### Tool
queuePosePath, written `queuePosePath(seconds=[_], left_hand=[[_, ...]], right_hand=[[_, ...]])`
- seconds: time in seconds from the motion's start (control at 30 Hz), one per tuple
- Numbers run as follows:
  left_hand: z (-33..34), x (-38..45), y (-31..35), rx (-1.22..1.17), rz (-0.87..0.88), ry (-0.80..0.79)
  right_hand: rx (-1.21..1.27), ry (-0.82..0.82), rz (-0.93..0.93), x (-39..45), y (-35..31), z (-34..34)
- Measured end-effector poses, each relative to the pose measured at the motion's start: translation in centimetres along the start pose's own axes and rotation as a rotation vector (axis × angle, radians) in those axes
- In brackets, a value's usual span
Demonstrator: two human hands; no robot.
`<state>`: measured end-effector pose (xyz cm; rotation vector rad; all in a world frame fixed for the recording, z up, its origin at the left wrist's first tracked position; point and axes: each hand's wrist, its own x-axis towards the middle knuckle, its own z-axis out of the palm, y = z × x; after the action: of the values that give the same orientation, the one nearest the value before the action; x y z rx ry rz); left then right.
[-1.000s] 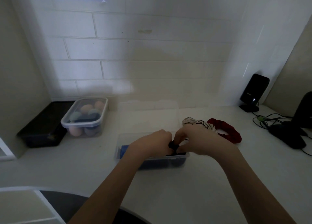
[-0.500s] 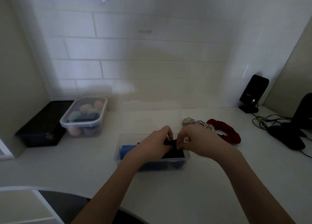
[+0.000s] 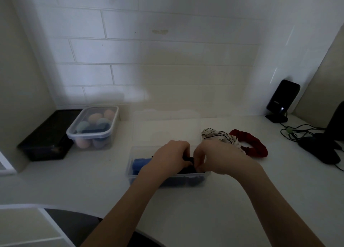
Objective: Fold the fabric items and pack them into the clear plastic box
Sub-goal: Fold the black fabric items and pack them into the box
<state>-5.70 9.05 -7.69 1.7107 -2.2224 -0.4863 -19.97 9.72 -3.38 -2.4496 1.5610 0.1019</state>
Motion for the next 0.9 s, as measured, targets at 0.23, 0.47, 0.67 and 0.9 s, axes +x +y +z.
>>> queuePosePath(seconds=[0.23,0.47,0.67,0.9], left_hand=[[-3.3,-2.7,-2.1,-0.045,0.085,0.02],[-3.9,-3.9,-3.8,-0.007,0.019,-0.166],[-3.9,-3.5,-3.7,-0.078,0.007,-0.148],[-3.1,-2.6,-2.9,-0.161,0.111,0.064]], right_hand=[[-0.07,-0.006,0.041,2.0,-0.3,1.5],[0.0,0.091,0.015,0.8,-0.4,0.0],[-0.078,0.069,0.057,1.0,-0.7,0.8],[-0.009,0.054,0.041,0.8,-0.3,-0.3]])
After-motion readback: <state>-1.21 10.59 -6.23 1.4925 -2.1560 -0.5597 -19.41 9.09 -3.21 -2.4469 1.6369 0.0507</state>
